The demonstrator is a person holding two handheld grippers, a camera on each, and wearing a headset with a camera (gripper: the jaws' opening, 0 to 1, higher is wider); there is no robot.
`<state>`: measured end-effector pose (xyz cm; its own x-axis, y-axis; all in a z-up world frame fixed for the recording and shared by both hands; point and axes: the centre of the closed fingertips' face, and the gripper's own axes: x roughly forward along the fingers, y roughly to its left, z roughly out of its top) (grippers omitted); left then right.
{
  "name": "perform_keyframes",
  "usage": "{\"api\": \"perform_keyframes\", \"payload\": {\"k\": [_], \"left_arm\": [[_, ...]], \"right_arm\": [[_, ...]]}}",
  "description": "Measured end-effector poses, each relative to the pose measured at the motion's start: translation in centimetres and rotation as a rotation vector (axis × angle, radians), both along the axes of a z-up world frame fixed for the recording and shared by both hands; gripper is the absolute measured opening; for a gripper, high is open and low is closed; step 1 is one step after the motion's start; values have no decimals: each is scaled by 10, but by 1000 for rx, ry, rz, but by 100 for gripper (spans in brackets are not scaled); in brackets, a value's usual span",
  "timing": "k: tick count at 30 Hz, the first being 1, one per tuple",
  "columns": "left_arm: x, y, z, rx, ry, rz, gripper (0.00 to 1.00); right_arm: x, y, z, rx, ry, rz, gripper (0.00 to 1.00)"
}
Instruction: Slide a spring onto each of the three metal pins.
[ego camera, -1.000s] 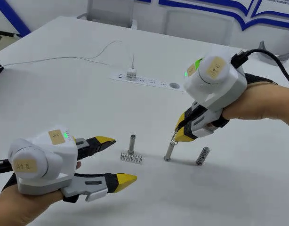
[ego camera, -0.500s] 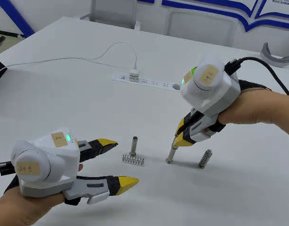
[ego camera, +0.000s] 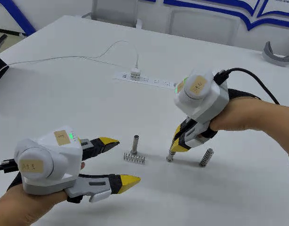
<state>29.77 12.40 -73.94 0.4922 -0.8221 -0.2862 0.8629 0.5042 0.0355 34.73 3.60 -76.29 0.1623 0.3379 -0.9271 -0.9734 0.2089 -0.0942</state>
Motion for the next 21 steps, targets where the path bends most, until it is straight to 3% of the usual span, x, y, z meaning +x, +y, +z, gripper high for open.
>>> {"api": "perform_keyframes", "payload": {"k": [14, 21], "left_arm": [[1, 0, -2, 3, 6, 2, 58], [1, 0, -3, 6, 9, 0, 58]], "right_arm": [[1, -3, -19, -16, 24, -22, 12], [0, -5, -21, -18, 27, -26, 13]]}}
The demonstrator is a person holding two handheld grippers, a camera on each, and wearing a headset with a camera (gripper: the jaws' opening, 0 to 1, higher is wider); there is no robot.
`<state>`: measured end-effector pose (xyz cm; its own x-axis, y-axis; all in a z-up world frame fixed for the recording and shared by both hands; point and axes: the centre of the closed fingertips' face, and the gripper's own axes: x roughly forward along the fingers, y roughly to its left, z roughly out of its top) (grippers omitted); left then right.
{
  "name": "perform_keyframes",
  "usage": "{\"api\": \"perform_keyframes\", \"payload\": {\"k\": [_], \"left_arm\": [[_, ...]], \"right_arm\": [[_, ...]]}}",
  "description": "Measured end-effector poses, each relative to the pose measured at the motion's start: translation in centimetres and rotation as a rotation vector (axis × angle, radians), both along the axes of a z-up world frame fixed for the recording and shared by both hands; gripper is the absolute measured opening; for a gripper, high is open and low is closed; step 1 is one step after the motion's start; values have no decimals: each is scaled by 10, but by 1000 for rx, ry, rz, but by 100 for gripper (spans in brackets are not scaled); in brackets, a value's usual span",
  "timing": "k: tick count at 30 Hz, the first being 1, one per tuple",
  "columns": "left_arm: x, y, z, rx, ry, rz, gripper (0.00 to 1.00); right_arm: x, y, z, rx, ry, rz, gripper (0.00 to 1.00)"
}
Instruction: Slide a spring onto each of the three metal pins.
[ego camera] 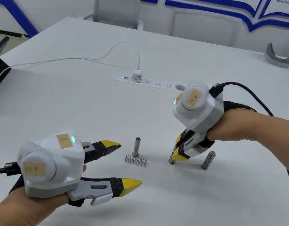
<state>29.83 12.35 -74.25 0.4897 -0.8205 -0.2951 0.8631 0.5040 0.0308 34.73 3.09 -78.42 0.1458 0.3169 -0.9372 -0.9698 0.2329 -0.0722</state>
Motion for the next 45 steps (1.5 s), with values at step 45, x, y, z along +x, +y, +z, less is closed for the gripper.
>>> {"api": "perform_keyframes", "payload": {"k": [45], "left_arm": [[1, 10, -4, 2, 4, 28, 57]], "right_arm": [[-13, 73, -16, 92, -17, 72, 16]]}}
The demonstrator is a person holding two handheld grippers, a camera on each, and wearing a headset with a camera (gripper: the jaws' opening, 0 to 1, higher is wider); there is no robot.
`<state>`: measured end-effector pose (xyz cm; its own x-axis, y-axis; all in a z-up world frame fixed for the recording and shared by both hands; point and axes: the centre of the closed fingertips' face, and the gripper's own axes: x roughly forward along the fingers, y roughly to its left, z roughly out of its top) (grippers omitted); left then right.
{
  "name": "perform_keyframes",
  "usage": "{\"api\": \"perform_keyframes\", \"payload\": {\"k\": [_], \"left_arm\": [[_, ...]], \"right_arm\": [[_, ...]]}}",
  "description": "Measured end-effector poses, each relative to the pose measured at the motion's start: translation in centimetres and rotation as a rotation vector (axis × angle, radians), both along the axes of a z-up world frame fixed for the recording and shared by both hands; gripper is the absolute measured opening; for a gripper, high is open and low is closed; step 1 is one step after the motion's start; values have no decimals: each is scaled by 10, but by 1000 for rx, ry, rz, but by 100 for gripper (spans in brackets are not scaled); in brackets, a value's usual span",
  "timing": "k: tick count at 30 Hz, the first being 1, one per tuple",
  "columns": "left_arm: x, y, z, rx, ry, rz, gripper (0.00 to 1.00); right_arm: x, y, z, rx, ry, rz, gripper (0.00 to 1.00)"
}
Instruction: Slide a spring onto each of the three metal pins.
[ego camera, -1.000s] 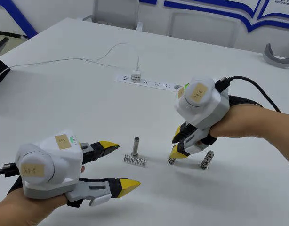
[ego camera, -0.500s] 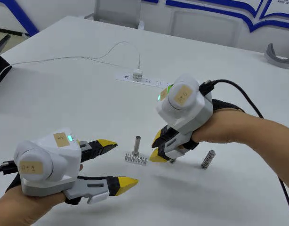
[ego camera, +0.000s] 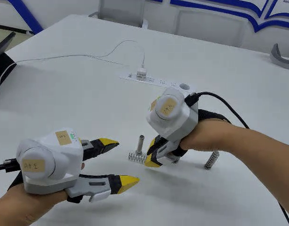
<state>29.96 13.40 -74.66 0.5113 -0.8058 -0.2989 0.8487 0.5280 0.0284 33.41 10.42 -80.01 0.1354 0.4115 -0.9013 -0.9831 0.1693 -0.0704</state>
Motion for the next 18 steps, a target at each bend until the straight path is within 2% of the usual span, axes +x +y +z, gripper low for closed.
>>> {"api": "perform_keyframes", "payload": {"k": [8, 18], "left_arm": [[2, 5, 0, -1, 1, 11, 57], [2, 5, -1, -4, 0, 13, 57]], "right_arm": [[0, 2, -7, -10, 26, -5, 14], [-1, 2, -7, 0, 53, -23, 12]]}}
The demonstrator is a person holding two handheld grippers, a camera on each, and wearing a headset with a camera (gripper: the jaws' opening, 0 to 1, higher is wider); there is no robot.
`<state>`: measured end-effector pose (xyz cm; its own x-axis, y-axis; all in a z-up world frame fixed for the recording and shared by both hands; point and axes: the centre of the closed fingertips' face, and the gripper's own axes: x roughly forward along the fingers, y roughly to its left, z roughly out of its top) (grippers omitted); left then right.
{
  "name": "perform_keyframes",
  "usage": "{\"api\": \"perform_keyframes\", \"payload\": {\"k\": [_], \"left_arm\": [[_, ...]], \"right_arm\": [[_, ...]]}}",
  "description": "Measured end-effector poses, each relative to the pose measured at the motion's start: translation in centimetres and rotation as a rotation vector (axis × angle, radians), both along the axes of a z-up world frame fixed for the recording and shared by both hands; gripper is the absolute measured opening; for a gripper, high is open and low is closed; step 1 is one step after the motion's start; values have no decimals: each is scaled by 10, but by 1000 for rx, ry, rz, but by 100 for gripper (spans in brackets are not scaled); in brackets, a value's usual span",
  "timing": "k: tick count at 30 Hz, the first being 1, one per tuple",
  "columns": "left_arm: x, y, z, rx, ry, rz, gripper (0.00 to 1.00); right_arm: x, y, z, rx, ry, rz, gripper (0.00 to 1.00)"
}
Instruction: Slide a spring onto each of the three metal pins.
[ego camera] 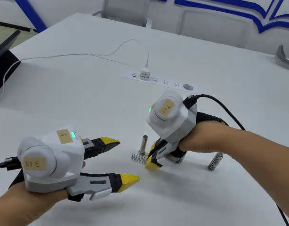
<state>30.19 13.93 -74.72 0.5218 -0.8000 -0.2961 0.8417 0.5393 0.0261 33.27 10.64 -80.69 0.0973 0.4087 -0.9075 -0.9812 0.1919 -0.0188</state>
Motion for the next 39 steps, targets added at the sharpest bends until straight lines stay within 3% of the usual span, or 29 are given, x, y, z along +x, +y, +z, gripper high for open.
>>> {"api": "perform_keyframes", "payload": {"k": [9, 24, 34, 39], "left_arm": [[0, 0, 0, 1, -2, 0, 56], [-4, -4, 2, 9, -14, -18, 53], [-9, -9, 4, 20, -33, -45, 45], [-13, -12, 5, 38, -59, -69, 36]], "right_arm": [[-11, -1, 6, -5, 5, 21, 11], [-36, 2, 38, 27, 2, 111, 11], [-43, 7, 52, 45, -15, 164, 12], [-48, 10, 54, 41, -22, 199, 12]]}}
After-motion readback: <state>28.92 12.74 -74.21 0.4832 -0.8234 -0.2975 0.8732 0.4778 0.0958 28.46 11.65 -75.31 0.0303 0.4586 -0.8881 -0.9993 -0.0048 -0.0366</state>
